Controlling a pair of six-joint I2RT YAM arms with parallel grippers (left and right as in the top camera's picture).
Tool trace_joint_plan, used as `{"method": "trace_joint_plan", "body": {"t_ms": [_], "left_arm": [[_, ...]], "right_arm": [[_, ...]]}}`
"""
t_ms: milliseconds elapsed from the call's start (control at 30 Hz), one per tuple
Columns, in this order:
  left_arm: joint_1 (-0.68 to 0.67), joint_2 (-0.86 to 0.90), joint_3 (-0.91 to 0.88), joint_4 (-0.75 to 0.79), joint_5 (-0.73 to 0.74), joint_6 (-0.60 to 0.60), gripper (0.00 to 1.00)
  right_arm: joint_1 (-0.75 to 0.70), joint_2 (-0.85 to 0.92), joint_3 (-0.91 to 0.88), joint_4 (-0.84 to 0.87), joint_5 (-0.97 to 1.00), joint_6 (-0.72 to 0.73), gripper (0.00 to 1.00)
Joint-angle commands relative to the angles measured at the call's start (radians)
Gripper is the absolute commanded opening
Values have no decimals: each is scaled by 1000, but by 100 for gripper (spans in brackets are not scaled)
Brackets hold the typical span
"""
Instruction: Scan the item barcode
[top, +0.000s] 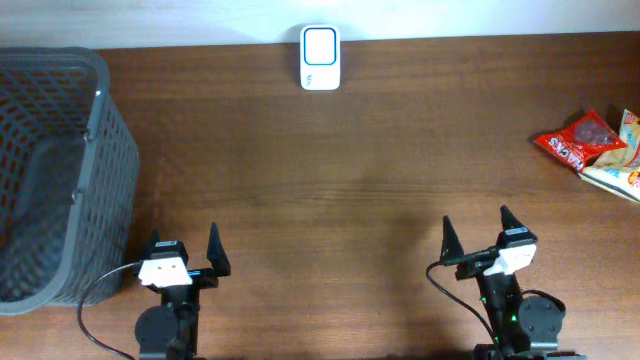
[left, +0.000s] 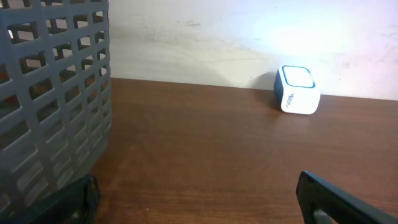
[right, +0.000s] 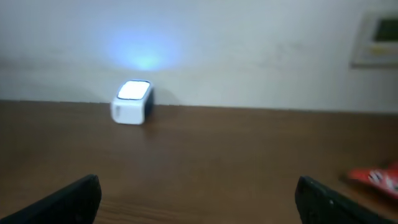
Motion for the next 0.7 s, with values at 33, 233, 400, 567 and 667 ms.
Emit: {"method": "trace_joint_plan", "body": {"t_ms": [33,233,400,567,667], "left_arm": [[-5,-5,-6,2,0,-5,99],[-5,-5,-6,2,0,-5,99],[-5,-5,-6,2,0,-5,99],[-5,-5,-6,2,0,-5,99],[-5,-5,-6,2,0,-5,99]], "right_arm": [[6,-11,-15,-14,128,47,98],[6,-8,-15,-69,169,-2,98],[6,-11,-15,-68,172,-36,98],[6,-11,-15,-68,175,-36,98],[6,-11,-15,-69,188,-45,98]]}}
